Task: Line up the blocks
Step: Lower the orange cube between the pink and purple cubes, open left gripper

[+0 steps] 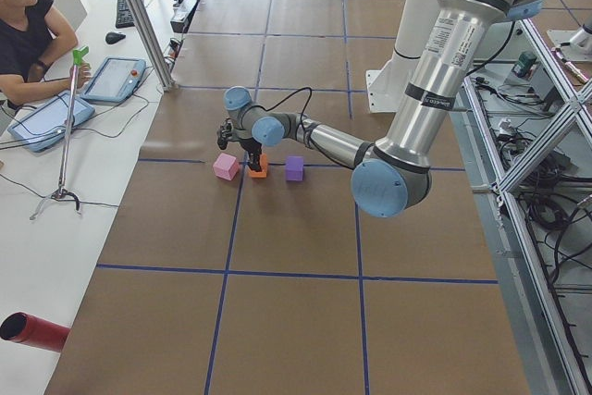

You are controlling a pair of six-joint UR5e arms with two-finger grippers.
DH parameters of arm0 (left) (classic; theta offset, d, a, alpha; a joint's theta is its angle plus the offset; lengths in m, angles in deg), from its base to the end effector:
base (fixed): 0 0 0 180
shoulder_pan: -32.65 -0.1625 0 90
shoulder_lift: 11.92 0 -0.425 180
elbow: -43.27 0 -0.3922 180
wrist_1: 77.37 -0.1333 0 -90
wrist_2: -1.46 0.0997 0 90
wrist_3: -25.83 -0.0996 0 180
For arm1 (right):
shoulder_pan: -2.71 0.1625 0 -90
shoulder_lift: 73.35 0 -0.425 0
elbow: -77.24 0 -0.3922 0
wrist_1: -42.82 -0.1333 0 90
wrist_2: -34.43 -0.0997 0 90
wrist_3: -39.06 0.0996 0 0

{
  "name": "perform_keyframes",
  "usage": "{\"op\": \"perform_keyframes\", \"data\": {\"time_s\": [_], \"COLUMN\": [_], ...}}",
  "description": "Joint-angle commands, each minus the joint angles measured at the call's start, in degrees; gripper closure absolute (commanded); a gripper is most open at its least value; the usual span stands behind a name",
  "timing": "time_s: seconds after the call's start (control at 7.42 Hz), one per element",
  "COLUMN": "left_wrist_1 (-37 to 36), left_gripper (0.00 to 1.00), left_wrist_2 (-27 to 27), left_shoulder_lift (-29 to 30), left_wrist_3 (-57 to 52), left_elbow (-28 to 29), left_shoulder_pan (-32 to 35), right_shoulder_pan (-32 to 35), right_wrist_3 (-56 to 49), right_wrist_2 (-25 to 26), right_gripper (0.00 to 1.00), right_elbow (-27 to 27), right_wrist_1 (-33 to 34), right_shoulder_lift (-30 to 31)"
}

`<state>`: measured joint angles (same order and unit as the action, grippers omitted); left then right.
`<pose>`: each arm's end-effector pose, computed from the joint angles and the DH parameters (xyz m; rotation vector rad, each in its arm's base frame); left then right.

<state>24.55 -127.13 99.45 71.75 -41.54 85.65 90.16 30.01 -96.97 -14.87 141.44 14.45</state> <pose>0.3380 -0.5669 0.4707 -0.0833 0.8057 0.0180 0.0451 -0.5037 0.6397 -0.0309 -0.7260 -0.1663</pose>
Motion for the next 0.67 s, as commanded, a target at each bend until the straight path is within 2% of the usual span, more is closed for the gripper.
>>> {"op": "perform_keyframes", "data": {"time_s": [0.0, 0.27, 0.4, 0.54], "left_wrist_1": [0.9, 1.62, 1.7, 1.79], "left_gripper": [0.87, 0.83, 0.36, 0.01], "left_wrist_2": [0.0, 0.0, 0.0, 0.0], "left_shoulder_lift": [-1.24, -1.68, -1.68, -1.6], "left_wrist_3": [0.13, 0.13, 0.04, 0.13], "left_elbow": [-0.27, -0.09, -0.09, -0.09], "left_shoulder_pan": [-0.01, -0.01, -0.09, -0.09], "right_shoulder_pan": [0.0, 0.0, 0.0, 0.0], "right_wrist_3": [0.0, 0.0, 0.0, 0.0], "right_wrist_2": [0.0, 0.0, 0.0, 0.0], "right_gripper": [0.0, 0.0, 0.0, 0.0], "right_elbow": [0.0, 0.0, 0.0, 0.0], "right_wrist_1": [0.0, 0.0, 0.0, 0.0], "right_shoulder_lift": [0.0, 0.0, 0.0, 0.0]}}
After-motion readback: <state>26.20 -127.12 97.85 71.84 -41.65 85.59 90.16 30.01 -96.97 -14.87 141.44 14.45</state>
